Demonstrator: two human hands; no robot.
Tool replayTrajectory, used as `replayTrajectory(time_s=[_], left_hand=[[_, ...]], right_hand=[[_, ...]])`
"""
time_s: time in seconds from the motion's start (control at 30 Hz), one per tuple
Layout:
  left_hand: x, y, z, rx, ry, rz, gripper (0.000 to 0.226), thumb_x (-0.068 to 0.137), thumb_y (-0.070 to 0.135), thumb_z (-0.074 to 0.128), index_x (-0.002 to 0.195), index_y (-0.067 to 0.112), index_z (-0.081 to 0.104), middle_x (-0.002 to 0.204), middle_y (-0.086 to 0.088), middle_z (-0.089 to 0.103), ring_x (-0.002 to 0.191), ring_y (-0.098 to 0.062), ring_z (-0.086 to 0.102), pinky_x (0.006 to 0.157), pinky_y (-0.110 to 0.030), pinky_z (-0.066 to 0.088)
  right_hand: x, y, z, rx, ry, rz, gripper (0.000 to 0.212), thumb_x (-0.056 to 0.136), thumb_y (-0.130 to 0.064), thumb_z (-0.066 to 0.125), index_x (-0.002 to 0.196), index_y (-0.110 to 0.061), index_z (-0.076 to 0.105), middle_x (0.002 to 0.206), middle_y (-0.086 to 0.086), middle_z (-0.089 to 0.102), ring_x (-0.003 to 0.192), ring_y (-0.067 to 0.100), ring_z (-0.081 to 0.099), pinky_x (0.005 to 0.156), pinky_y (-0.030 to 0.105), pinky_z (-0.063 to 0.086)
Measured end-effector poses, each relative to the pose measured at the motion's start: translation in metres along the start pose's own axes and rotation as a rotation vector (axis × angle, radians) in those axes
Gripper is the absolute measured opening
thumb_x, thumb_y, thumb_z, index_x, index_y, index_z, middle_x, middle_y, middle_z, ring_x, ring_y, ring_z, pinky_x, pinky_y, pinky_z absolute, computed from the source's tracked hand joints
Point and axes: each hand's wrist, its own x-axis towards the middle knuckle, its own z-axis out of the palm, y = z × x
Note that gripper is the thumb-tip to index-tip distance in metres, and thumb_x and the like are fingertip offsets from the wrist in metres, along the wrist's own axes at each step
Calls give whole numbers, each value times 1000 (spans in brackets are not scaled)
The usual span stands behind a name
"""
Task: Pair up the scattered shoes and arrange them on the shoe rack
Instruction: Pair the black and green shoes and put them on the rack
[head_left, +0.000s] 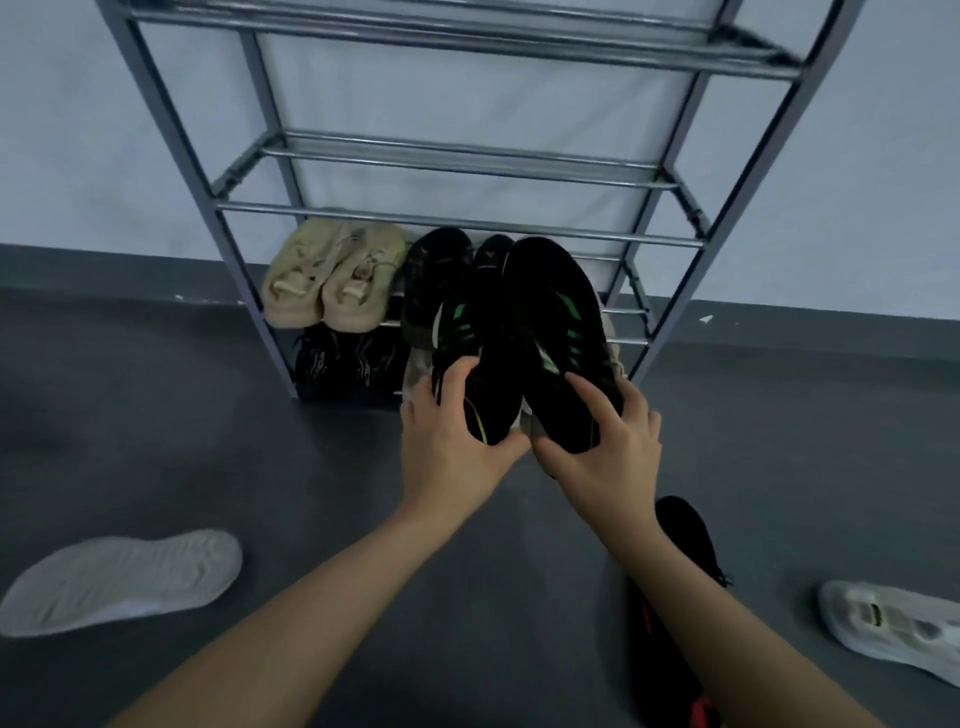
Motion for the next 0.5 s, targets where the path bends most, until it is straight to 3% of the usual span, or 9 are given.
replayTrajectory(time_s=[0.23,0.5], left_hand=[[2,-9,46,12,43,3,73,65,41,72,128,32,37,131,-4,36,114,-18,34,88,-32,40],[-14,-11,47,-62,61,-28,72,67,37,73,128,35,36,133,-2,35,113,-8,27,94,-28,32]], right_hand=[[17,35,4,-99,-25,-79,64,65,-58,54,124,-33,55,137,14,42,112,34,43,85,49,44],[-2,36,8,10,-5,-39,62,66,-57,56,122,-30,59,135,11,43,119,28,40,92,48,43]])
